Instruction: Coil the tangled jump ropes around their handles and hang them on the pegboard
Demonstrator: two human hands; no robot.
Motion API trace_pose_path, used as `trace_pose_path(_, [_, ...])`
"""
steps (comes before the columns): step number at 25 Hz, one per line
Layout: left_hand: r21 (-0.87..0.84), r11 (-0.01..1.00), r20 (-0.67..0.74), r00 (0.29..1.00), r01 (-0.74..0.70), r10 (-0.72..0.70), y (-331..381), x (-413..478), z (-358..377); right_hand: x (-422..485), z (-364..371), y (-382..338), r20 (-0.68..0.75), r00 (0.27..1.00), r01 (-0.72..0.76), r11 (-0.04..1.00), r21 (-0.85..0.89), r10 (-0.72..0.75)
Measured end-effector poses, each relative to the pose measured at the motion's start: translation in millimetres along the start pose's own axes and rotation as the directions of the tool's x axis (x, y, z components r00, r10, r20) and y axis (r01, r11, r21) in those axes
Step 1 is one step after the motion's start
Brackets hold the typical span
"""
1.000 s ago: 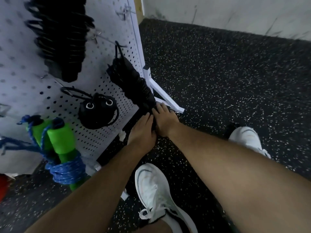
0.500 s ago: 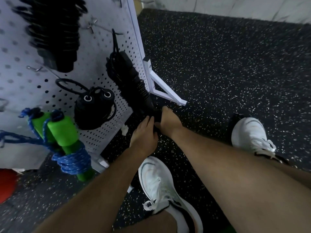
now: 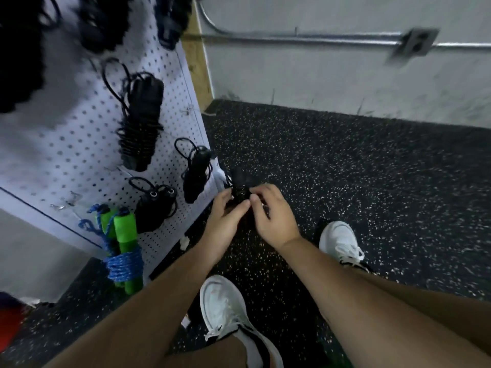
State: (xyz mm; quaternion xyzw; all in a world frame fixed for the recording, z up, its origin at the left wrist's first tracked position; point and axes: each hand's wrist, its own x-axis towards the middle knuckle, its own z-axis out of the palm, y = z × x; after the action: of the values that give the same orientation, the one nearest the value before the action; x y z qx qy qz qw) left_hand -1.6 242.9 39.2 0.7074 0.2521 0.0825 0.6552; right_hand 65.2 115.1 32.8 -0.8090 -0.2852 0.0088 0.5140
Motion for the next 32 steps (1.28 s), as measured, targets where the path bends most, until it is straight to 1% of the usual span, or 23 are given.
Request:
trace_pose_path(2, [0.013,0.997,-0.057,0.995,-0.079,0.079,29,-6,0,6,-14,-19,-0.080,0.997,0.026,0.996,0.088,-0.019])
trace_pose_path(5, [0.105,0.986,-0.064,0.988,-0.132,0.139,63,-7,-8,19,-27,-43,-0.145,0.989,-0.006,0.973,0.230,0.041])
trace_pose_path(7, [0.104,0.985,-0.070,0.987,-0.135,0.142,78,-6,-16,25,-27,-54,-0.115,0.989,-0.061,0.959,0.275,0.095])
trace_pose_path(8, [0.109,0.985,-0.075,0.987,-0.136,0.144,84,-5,-21,29,-26,-61,-0.067,0.987,-0.118,0.939,0.325,0.147])
trace_pose_path(9, [0.121,0.983,-0.070,0.987,-0.138,0.147,92,-6,-23,32,-23,-68,-0.006,0.977,-0.194,0.891,0.410,0.215])
trace_pose_path(10, [0.148,0.980,-0.070,0.987,-0.132,0.144,97,-4,-26,37,-20,-76,0.049,0.960,-0.262,0.819,0.510,0.276])
trace_pose_path(11, [0.189,0.972,-0.058,0.986,-0.141,0.155,100,-1,-30,42,-17,-81,0.075,0.945,-0.302,0.758,0.577,0.320])
trace_pose_path(12, [0.247,0.955,-0.053,0.982,-0.163,0.181,103,3,-33,48,-14,-85,0.066,0.938,-0.307,0.726,0.615,0.341])
trace_pose_path(13, [0.306,0.931,-0.054,0.972,-0.201,0.227,105,7,-36,54,-10,-87,0.049,0.936,-0.302,0.725,0.619,0.348])
trace_pose_path(15, [0.407,0.869,-0.063,0.941,-0.279,0.332,109,15,-38,64,-3,-88,-0.004,0.940,-0.269,0.749,0.606,0.341])
trace_pose_path(17, [0.502,0.800,-0.051,0.913,-0.328,0.406,112,19,-37,72,4,-87,-0.053,0.936,-0.246,0.758,0.604,0.347])
trace_pose_path(19, [0.550,0.751,-0.012,0.896,-0.366,0.445,116,21,-34,77,9,-86,-0.093,0.931,-0.229,0.765,0.602,0.352])
trace_pose_path(21, [0.563,0.733,0.003,0.888,-0.382,0.460,116,26,-35,84,14,-86,-0.096,0.932,-0.223,0.765,0.605,0.348])
trace_pose_path(23, [0.579,0.740,-0.008,0.905,-0.343,0.426,112,37,-39,95,22,-82,-0.080,0.940,-0.228,0.787,0.574,0.331])
trace_pose_path(24, [0.604,0.733,0.000,0.920,-0.312,0.391,109,41,-41,100,26,-80,-0.065,0.943,-0.244,0.814,0.526,0.325])
trace_pose_path(26, [0.662,0.703,0.033,0.947,-0.261,0.321,101,50,-45,104,31,-76,-0.010,0.955,-0.271,0.889,0.369,0.296])
trace_pose_path(27, [0.678,0.687,0.064,0.952,-0.261,0.299,94,53,-48,103,33,-74,0.018,0.965,-0.255,0.927,0.276,0.260])
trace_pose_path(29, [0.687,0.673,0.122,0.957,-0.274,0.264,85,56,-51,99,33,-72,0.056,0.985,-0.171,0.977,0.131,0.165])
trace_pose_path(31, [0.677,0.681,0.166,0.959,-0.279,0.228,77,64,-55,99,33,-65,0.067,0.994,-0.096,0.993,0.072,0.092])
trace_pose_path(32, [0.693,0.664,0.177,0.959,-0.281,0.220,73,64,-55,96,32,-63,0.077,0.994,-0.074,0.997,0.022,0.072])
